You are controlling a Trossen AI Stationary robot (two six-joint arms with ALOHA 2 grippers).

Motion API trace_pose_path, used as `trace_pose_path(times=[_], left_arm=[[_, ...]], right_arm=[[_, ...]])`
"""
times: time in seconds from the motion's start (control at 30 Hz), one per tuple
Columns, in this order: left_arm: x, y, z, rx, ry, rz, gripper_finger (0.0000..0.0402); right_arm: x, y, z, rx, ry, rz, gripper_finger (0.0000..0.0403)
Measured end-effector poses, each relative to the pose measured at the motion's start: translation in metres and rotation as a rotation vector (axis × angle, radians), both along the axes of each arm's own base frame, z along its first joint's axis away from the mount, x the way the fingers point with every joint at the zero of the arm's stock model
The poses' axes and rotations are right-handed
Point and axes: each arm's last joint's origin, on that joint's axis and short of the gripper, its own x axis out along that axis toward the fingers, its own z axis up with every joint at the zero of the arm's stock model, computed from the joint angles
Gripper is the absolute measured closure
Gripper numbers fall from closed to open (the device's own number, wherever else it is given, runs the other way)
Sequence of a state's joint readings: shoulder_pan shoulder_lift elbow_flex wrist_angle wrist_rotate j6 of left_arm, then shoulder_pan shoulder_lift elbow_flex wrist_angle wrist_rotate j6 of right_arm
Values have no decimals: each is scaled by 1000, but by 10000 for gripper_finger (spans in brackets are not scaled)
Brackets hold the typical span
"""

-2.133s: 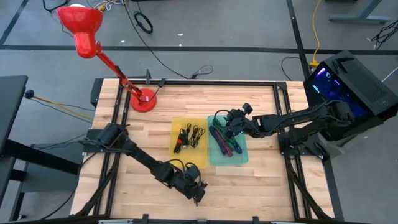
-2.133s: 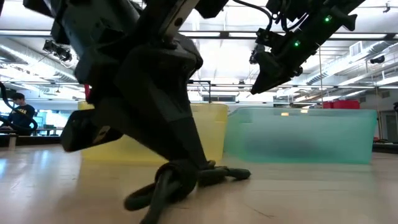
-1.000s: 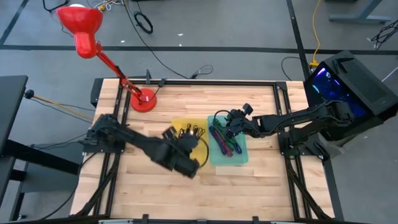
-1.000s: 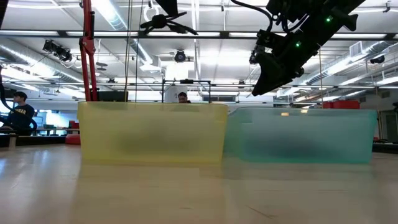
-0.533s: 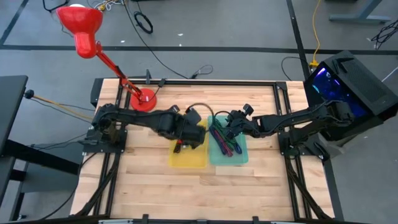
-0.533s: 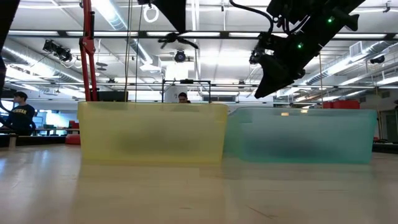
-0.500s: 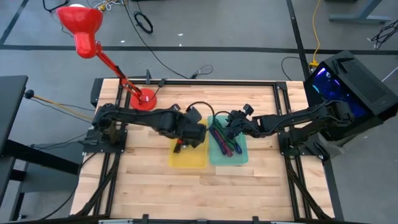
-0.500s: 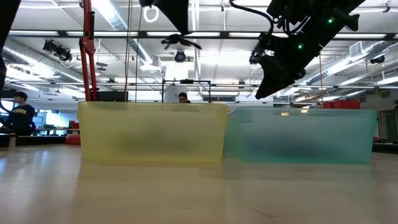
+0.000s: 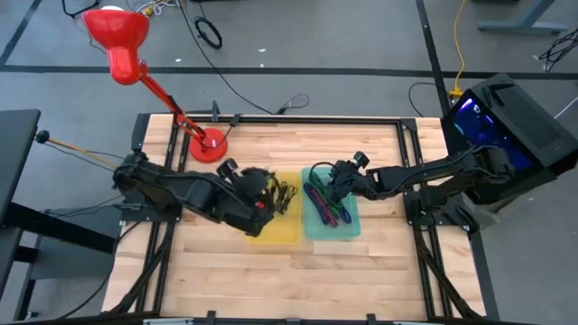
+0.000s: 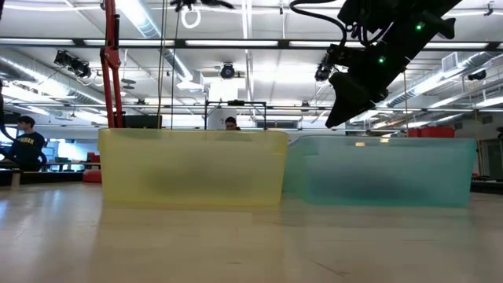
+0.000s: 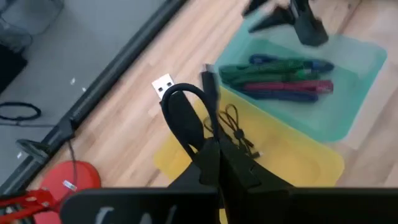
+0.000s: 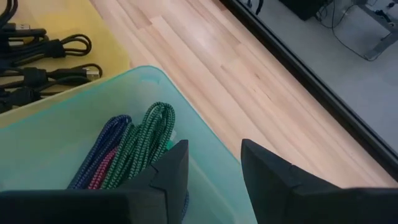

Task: Pick & Place USB Port
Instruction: Put the black charger cable into the yellow bin

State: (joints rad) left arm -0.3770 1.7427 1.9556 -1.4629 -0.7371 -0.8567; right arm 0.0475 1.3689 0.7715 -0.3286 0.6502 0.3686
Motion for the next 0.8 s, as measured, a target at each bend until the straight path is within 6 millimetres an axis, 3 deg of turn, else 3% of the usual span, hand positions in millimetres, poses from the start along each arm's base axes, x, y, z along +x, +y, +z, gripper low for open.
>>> trace_pose_path(times=[0.13, 0.23, 0.37, 0.47, 0.57, 0.67, 0.8], left_arm=[[-9, -9, 6, 21, -29, -26, 401], [-15, -13, -11, 17, 26, -25, 401], [-42, -1, -42, -18, 43, 87, 401], [-56, 3, -58, -100, -90, 66, 401], [-58, 3, -58, -136, -273, -96, 401], [-58, 13, -66, -144, -374, -215, 401], [-61, 38, -106, -174, -331, -110, 401]], right_arm=[[1, 0, 0, 2, -4, 6, 252], [1, 0, 0, 7, -2, 13, 252], [0, 1, 0, 14, 2, 20, 252], [0, 1, 0, 12, 5, 24, 252], [0, 1, 0, 0, 14, 31, 252], [1, 1, 0, 2, 4, 22, 252], [2, 1, 1, 7, -13, 18, 252]])
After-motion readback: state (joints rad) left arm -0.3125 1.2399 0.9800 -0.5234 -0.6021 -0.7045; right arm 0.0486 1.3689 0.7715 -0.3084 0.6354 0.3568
